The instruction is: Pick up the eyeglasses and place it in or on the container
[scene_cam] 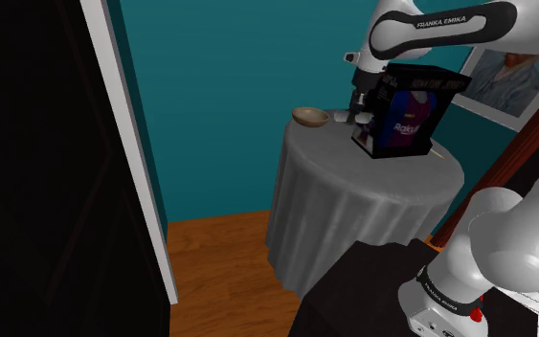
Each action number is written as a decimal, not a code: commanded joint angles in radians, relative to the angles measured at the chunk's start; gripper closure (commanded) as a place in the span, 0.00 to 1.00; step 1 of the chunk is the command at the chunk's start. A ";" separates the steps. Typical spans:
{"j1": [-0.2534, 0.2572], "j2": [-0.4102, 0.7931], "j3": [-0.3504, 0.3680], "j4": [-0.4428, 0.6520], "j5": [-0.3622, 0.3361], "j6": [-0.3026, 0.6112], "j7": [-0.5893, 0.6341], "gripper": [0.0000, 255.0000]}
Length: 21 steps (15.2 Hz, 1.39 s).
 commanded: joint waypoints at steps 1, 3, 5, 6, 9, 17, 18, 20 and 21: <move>0.014 0.095 -0.025 0.091 0.042 -0.002 -0.033 1.00; 0.020 0.189 -0.046 0.178 0.091 -0.006 -0.068 1.00; 0.016 0.285 -0.062 0.273 0.145 -0.019 -0.105 1.00; 0.011 0.335 -0.068 0.323 0.173 -0.028 -0.123 1.00; -0.022 0.485 -0.076 0.488 0.260 -0.069 -0.172 1.00; -0.140 0.773 -0.048 0.843 0.401 -0.172 -0.222 1.00; -0.137 0.771 -0.048 0.828 0.400 -0.158 -0.223 1.00; -0.132 0.770 -0.047 0.797 0.401 -0.130 -0.226 1.00; -0.130 0.769 -0.047 0.783 0.401 -0.116 -0.227 1.00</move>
